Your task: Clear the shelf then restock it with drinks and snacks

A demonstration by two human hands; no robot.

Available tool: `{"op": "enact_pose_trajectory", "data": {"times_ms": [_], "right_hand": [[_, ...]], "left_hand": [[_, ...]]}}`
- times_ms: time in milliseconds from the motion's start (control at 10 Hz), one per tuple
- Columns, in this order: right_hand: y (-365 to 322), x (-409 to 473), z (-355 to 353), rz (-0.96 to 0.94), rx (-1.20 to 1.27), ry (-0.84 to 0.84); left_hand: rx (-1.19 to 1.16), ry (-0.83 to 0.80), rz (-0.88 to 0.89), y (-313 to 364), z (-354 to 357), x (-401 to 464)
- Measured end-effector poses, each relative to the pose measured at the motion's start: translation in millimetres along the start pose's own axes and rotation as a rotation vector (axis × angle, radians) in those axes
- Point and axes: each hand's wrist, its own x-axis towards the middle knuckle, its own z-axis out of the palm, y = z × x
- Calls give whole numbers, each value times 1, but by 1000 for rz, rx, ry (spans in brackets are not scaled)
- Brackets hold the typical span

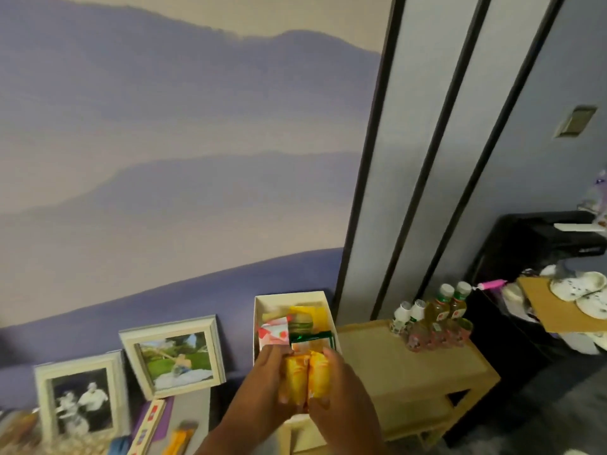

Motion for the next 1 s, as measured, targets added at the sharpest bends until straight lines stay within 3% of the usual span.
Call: {"op": "enact_pose_trajectory", "data": {"times_ms": [200, 400, 500, 600, 800, 1000], "right_hand": [[-2, 76, 20, -44, 10, -128], [69, 114, 77, -31, -207, -241], [63, 110, 68, -41, -243, -270], [72, 112, 72, -56, -281, -237], [75, 124, 62, -104, -366, -405], [51, 147, 17, -260, -399, -238]], "left_hand": [[188, -1, -167, -48, 7, 70], [315, -228, -111, -82, 38, 88], [325, -164, -212, -85, 45, 89], [368, -145, -200, -78, 48, 87], [399, -146, -154, -80, 47, 86], [502, 90, -213, -39, 11, 106]]}}
